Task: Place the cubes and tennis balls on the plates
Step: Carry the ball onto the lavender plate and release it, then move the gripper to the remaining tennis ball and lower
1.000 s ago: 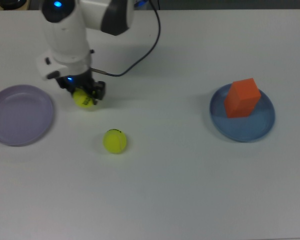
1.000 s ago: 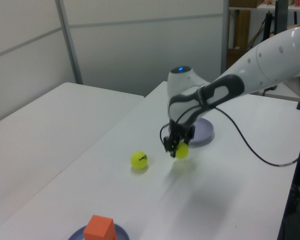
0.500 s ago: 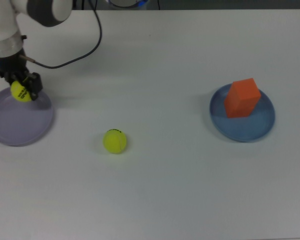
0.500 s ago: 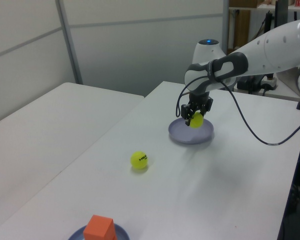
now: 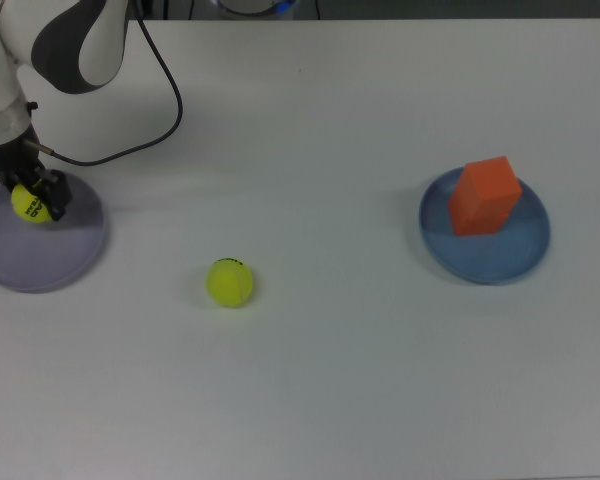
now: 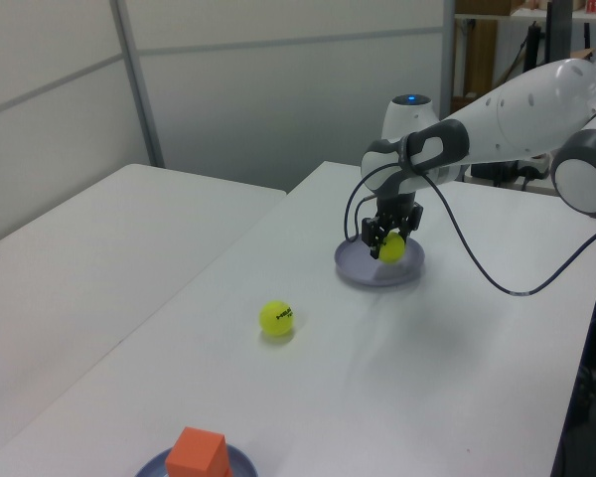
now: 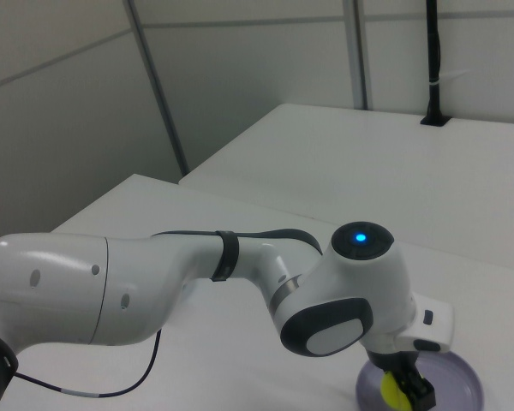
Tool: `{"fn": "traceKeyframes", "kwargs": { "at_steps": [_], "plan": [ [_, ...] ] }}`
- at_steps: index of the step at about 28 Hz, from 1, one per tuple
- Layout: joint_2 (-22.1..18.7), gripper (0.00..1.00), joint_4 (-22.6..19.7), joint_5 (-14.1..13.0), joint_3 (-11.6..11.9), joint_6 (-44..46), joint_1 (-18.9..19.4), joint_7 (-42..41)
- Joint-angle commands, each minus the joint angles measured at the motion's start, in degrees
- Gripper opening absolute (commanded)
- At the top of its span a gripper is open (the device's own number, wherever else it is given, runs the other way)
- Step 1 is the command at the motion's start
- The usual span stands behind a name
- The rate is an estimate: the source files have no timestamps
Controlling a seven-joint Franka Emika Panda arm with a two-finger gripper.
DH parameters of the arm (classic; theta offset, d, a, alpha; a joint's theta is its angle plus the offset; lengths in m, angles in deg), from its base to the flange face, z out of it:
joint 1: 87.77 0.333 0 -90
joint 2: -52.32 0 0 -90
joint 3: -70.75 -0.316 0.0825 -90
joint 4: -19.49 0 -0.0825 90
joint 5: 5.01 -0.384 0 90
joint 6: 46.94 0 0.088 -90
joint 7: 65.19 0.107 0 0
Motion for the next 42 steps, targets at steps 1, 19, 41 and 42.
{"fn": "traceKeyframes", "kwargs": {
  "at_steps": [1, 19, 41, 42],
  "plan": [
    [-1.59, 1.0, 0.68, -1.62, 0.71, 0.13, 0.69, -1.91],
    [-2.65, 1.0, 5.33, -1.79, -12.46, 0.14, 3.86, 6.61],
    [1.04, 1.0, 5.33, 2.6, -17.83, -0.83, 5.71, 10.39],
    [1.56, 1.0, 5.42, 2.6, -17.83, -1.53, 5.79, 10.39]
  ]
}}
